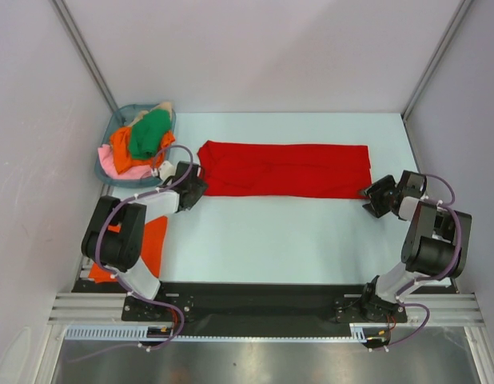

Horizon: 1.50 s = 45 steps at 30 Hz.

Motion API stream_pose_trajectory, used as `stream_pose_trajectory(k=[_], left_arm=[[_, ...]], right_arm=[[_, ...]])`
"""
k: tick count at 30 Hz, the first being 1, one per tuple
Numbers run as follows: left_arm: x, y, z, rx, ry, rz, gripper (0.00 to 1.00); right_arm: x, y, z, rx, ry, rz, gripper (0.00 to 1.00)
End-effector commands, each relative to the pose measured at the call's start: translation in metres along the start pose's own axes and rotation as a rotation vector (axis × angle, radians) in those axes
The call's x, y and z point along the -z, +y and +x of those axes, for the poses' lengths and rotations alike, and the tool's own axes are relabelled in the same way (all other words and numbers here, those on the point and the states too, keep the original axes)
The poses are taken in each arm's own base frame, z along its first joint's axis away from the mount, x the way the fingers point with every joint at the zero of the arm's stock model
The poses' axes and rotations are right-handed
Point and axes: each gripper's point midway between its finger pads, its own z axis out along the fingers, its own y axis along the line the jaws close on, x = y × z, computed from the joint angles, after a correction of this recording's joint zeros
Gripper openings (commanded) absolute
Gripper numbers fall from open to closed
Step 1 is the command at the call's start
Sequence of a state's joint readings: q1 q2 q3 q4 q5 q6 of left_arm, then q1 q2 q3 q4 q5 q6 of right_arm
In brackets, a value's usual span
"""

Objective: Fold and stack the t-shirts
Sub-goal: Fold the tshirt

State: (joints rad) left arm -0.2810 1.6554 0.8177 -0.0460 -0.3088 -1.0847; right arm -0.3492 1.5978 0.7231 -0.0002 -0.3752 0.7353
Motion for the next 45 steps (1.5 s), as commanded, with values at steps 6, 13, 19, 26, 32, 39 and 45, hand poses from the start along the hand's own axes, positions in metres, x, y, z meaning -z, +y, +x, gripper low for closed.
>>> stream_pose_trajectory(k=[6,13,19,26,32,39,45], left_arm=[[-0.015,-0.009,0.008,0.026,0.049,-0.020,0.59],[-0.016,-0.009,0.004,0.041,0.020,-0.025,0.47],[-0.018,-0.023,-0.007,0.011,-0.025,0.008,0.13],[-0.034,-0.056,-0.027,-0.065,-0.093,0.045,0.00],[-0.048,-0.085,-0.046,-0.115,-0.175,0.042,0.00],[-0.065,-0.125,-0.072,-0.174,-0.256,0.090,0.00],[-0.090,-0.158,-0.089,-0.172,-0.273,0.225,0.02]], right_arm=[[-0.019,-0.003,-0.012,-0.028,-0.044,-0.004,0.56],[-0.025,-0.007,-0.011,-0.026,-0.047,0.027,0.43],[-0.024,-0.021,-0.003,-0.025,-0.030,0.076,0.02],[-0.008,-0.038,0.029,0.035,0.048,0.149,0.00],[0.020,-0.037,0.067,0.082,0.078,0.144,0.00],[0.055,-0.023,0.137,0.144,0.162,0.091,0.00],[0.088,-0.027,0.221,0.135,0.287,0.053,0.00]])
